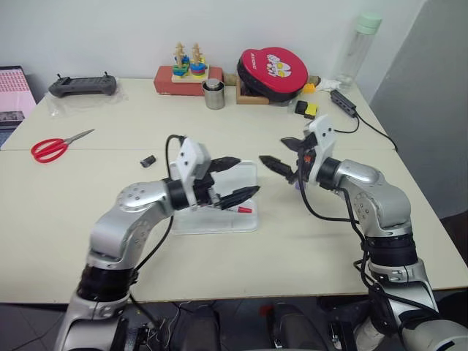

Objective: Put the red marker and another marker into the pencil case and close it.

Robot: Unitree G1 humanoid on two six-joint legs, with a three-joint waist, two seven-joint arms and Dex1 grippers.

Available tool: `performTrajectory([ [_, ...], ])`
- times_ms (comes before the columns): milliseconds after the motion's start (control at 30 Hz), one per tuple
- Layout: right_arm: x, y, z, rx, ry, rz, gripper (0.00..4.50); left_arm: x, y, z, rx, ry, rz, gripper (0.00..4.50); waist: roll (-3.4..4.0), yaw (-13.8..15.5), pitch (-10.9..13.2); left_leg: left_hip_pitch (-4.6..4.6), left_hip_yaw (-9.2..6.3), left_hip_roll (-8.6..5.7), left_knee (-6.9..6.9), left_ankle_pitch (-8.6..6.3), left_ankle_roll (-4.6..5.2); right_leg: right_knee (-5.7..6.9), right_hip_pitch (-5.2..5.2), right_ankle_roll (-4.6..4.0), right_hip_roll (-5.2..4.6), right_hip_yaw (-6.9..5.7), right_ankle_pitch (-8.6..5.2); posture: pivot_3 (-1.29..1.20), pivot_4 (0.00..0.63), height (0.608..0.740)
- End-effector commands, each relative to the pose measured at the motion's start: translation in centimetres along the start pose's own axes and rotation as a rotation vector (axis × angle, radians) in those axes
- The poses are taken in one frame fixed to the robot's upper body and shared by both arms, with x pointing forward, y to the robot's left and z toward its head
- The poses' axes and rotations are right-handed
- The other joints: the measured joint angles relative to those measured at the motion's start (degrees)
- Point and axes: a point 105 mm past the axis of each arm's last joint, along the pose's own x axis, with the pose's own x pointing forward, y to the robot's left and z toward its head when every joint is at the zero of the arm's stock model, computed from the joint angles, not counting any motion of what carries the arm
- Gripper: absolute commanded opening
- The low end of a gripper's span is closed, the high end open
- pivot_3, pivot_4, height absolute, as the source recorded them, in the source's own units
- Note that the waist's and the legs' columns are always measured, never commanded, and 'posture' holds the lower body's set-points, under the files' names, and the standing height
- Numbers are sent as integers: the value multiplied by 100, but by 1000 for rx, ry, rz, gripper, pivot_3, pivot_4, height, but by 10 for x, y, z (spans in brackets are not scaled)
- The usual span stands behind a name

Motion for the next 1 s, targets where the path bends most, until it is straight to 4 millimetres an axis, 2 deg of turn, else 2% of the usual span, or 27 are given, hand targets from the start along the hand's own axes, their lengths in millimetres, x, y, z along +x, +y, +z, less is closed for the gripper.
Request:
performTrajectory([
  [33, -6, -47, -30, 16, 134, -334, 4427, 23, 7, 9, 69, -27, 59, 4500, -1, 4, -1, 0, -1, 0, 1, 0, 0, 1, 0, 0, 0, -1, 0, 0, 150, 740],
  [167, -4, -48, -59, 110, 223, -391, 4427, 40, 6, 14, 75, -54, 68, 4500, 0, -7, 0, -3, 1, -3, -1, 0, 1, -2, -2, -9, 0, 4, 6, 0, 150, 740],
  [300, -3, -48, -90, 128, 321, -441, 4427, 45, 4, 18, 73, -73, 60, 4500, 0, -10, 0, -4, 1, -4, -5, 0, 1, -4, -2, -11, 0, 3, 6, 0, 150, 740],
  [433, -2, -43, -101, 137, 349, -436, 4427, 44, 6, 17, 89, -68, 69, 4500, 0, -8, 0, -4, 1, -5, -3, 0, 1, -4, -1, -7, 0, 3, 4, 0, 150, 740],
  [500, -2, -44, -103, 118, 362, -443, 4065, 43, 8, 16, 93, -64, 78, 4500, 0, -10, 0, -4, 0, -5, -2, 0, 1, -3, 0, 2, 0, 1, 0, 0, 150, 740],
  [867, -4, -58, -97, 70, 345, -499, 1568, 42, 11, 19, 93, -87, 118, 4500, 0, 24, -1, -3, -1, -6, 13, 0, 1, -2, 6, 18, -1, 4, 9, 0, 150, 740],
  [933, -2, -62, -82, 61, 270, -513, 1095, 41, 12, 22, 91, -97, 118, 4500, 0, 28, 0, -3, -1, -5, 13, 1, 1, -3, 6, 18, -1, 3, 9, 0, 150, 740],
  [1000, 3, -60, -51, 8, 141, -478, 1104, 33, 11, 25, 90, -115, 113, 4500, 1, 26, 0, -4, 0, -6, 13, 1, 1, -3, 5, 18, -1, 4, 9, 0, 150, 740],
])
